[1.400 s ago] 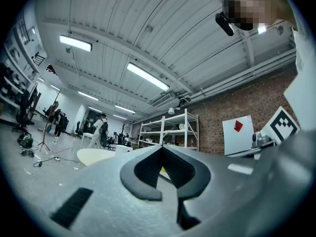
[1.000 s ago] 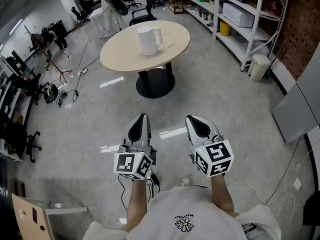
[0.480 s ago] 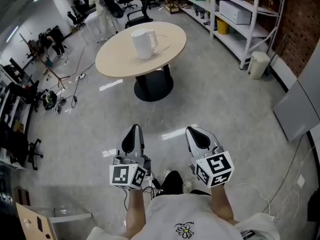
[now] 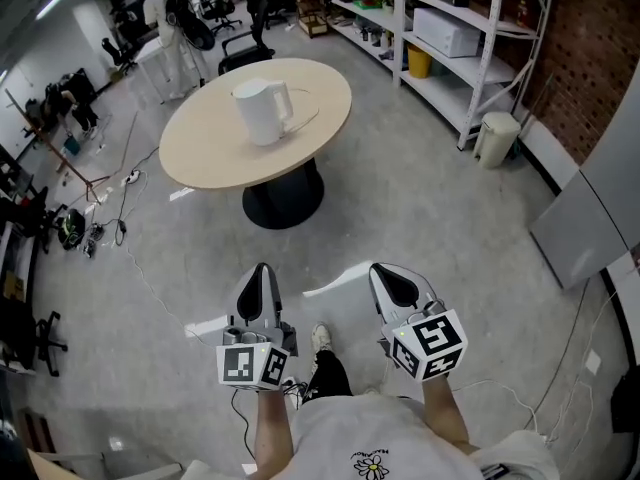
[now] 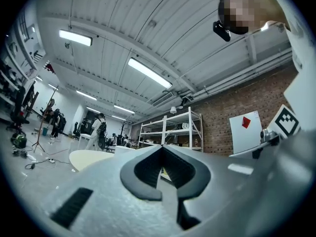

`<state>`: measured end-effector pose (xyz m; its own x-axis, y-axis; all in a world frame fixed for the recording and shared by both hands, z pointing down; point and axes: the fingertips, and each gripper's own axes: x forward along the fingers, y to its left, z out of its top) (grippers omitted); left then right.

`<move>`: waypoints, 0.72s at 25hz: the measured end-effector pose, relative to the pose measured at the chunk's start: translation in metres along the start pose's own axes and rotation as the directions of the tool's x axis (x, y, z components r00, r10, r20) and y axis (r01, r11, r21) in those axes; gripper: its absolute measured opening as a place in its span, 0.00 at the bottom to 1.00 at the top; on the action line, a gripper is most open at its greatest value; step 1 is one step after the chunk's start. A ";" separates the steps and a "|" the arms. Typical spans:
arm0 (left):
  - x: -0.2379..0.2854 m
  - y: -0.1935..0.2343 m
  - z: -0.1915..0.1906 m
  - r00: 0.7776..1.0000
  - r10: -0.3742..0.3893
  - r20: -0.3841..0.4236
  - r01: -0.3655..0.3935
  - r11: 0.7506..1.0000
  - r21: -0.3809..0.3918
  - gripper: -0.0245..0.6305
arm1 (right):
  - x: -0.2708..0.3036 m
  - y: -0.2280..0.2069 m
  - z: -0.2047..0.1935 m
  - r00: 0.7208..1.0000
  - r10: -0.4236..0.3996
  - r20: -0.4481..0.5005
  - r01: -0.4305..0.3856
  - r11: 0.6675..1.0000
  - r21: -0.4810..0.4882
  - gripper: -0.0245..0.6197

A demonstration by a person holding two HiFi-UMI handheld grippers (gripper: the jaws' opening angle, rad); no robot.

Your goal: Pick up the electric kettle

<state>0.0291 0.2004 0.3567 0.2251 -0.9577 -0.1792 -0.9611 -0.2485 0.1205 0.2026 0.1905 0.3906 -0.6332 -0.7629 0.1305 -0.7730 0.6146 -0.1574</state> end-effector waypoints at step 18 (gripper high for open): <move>0.173 0.281 0.030 0.990 0.104 0.093 -0.103 0.995 -0.015 0.04 | 0.341 -0.020 0.062 0.999 -0.037 -0.039 0.037 0.999 -0.005 0.05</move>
<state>-0.2070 -0.0311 0.3307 0.1079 -0.9607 -0.2556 -0.9768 -0.1503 0.1528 0.0046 -0.0945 0.3779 -0.6053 -0.7767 0.1742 -0.7959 0.5871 -0.1479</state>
